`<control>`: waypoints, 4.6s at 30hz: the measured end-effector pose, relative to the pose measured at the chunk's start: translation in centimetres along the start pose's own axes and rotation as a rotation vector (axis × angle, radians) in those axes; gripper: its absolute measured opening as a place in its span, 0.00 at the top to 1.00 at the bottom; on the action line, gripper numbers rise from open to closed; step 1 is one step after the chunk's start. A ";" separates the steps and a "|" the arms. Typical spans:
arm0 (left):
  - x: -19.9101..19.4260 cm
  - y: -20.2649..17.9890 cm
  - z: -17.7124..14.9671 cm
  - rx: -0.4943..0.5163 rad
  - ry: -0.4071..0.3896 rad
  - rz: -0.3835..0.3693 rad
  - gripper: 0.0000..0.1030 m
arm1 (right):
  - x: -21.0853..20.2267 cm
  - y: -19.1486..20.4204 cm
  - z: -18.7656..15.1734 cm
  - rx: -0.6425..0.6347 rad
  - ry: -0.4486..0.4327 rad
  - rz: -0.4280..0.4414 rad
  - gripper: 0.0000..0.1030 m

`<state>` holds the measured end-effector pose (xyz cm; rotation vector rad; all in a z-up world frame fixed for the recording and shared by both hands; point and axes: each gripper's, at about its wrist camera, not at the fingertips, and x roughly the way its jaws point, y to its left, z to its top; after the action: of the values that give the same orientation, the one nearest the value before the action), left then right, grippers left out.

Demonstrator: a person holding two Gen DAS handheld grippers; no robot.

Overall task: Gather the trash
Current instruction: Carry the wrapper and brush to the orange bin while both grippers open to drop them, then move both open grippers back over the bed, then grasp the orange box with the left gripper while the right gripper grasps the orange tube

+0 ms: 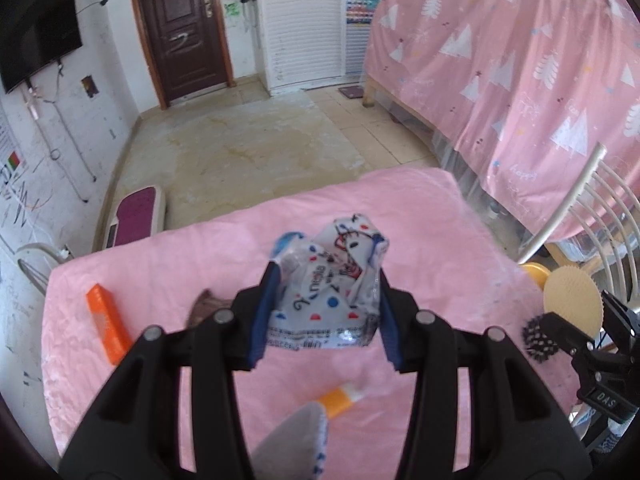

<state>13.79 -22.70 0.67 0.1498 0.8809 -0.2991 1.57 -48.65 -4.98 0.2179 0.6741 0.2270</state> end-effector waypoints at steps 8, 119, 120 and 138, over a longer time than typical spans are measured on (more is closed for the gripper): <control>0.0 -6.6 0.1 0.094 -0.013 -0.055 0.57 | -2.9 -3.9 -0.3 0.041 -0.042 -0.042 0.57; 3.1 20.4 -6.9 -0.450 0.124 0.216 0.34 | 13.5 21.4 -1.6 -0.309 0.238 0.026 0.23; 3.2 20.5 -7.1 -0.452 0.126 0.213 0.34 | 13.6 21.3 -1.6 -0.301 0.242 0.025 0.23; 2.6 20.2 -8.0 -0.389 0.074 0.187 0.79 | 13.7 19.9 -1.3 -0.250 0.270 0.046 0.54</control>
<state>15.84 -2.05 -6.26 -0.1181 0.9744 0.0552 8.42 -25.70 -8.61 -0.0384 0.9009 0.3860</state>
